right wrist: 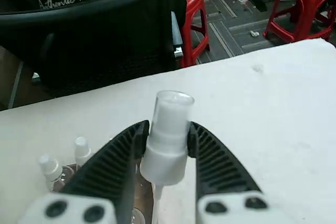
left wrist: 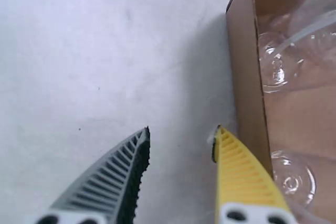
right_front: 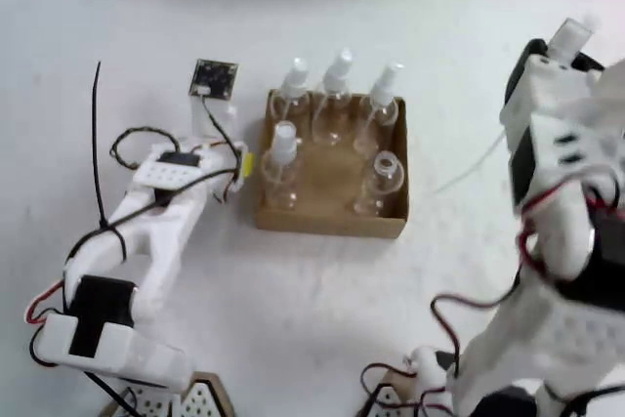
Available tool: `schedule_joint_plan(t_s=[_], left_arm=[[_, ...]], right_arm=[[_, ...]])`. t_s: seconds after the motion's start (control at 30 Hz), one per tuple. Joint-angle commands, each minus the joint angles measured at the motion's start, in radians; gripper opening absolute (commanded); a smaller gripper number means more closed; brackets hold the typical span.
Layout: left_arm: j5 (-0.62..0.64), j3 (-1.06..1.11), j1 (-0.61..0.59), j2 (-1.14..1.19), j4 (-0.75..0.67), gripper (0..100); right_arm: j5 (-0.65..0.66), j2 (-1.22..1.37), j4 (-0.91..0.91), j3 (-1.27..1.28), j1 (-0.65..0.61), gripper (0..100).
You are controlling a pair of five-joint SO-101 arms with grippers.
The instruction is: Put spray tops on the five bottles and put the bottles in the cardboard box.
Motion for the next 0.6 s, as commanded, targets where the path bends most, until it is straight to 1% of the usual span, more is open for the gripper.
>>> schedule_joint_plan(t_s=[0.0, 0.2, 0.3, 0.43, 0.57], left_arm=[[-0.009, -0.061, 0.008, -0.005, -0.025, 19], [-0.009, -0.061, 0.008, -0.005, -0.025, 19], [-0.009, -0.061, 0.008, -0.005, -0.025, 19], [-0.009, -0.061, 0.008, -0.005, -0.025, 19], [-0.009, -0.061, 0.008, -0.005, -0.025, 19]], right_arm=[[0.018, -0.101, 0.022, -0.040, -0.073, 1.6], [0.020, -0.208, 0.082, -0.040, -0.228, 1.6], [0.026, -0.251, 0.088, -0.040, -0.275, 1.6], [0.091, -0.305, 0.096, -0.038, -0.311, 1.6], [0.143, -0.328, 0.116, -0.035, -0.375, 1.6]])
